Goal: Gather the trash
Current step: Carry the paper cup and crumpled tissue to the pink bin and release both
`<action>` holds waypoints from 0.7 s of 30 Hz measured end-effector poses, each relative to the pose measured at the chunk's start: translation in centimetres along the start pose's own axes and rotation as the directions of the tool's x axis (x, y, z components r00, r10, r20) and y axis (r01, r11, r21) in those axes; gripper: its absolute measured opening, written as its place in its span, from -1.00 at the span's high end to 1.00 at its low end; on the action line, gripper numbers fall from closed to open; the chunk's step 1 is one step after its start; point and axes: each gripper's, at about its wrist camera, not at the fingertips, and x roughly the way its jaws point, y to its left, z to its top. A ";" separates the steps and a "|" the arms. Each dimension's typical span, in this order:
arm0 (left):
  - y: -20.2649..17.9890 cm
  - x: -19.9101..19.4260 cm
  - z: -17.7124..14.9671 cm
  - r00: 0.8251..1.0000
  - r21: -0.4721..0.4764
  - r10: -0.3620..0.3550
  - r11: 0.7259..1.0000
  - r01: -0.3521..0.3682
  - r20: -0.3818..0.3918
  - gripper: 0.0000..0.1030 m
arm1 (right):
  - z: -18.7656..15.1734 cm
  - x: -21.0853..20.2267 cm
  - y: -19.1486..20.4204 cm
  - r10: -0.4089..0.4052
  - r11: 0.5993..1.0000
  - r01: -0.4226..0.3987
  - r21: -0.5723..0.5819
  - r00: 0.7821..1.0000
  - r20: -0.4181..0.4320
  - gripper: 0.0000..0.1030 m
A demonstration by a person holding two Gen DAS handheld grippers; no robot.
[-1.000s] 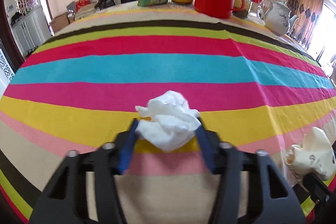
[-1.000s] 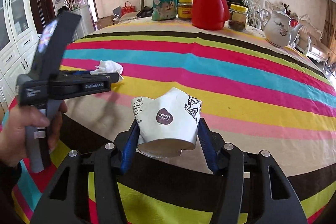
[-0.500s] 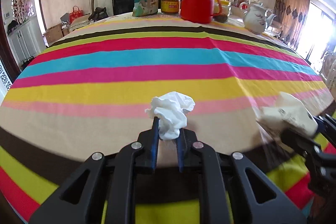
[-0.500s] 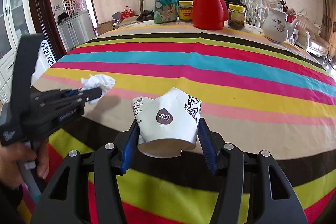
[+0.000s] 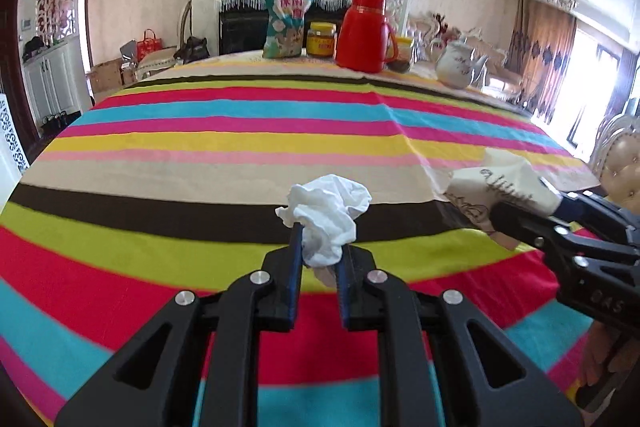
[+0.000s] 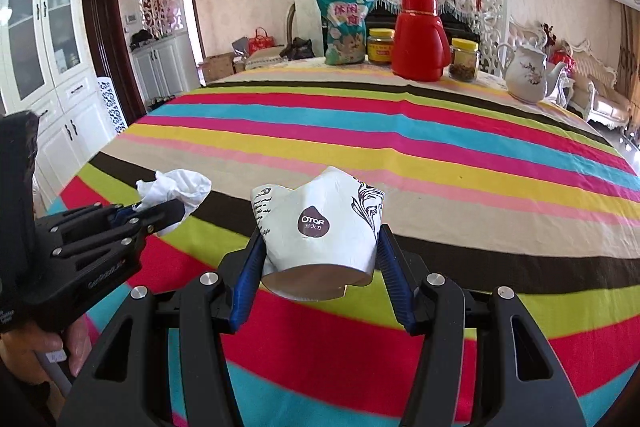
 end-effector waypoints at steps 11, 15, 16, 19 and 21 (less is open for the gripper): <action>0.5 -8.6 -2.7 0.994 -0.048 -0.024 0.998 0.030 0.111 0.72 | -2.2 -5.0 3.9 0.016 1.000 -0.016 -0.003 0.997 0.076 -0.03; 0.9 -10.9 -3.7 0.992 -0.043 0.000 0.999 0.006 0.129 0.72 | -2.8 -6.3 5.8 0.033 0.999 -0.031 -0.025 0.995 0.097 -0.03; 1.1 -11.7 -4.1 0.990 -0.040 0.015 0.999 -0.009 0.142 0.72 | -2.9 -6.5 6.2 0.036 0.999 -0.033 -0.032 0.994 0.102 -0.03; 2.0 -13.4 -4.8 0.986 -0.047 0.044 0.998 -0.036 0.163 0.71 | -3.1 -7.5 7.9 0.057 0.997 -0.050 -0.057 0.991 0.123 -0.03; 2.6 -14.9 -5.5 0.981 -0.050 0.065 0.997 -0.057 0.182 0.71 | -3.2 -8.1 9.3 0.078 0.995 -0.068 -0.078 0.987 0.138 -0.03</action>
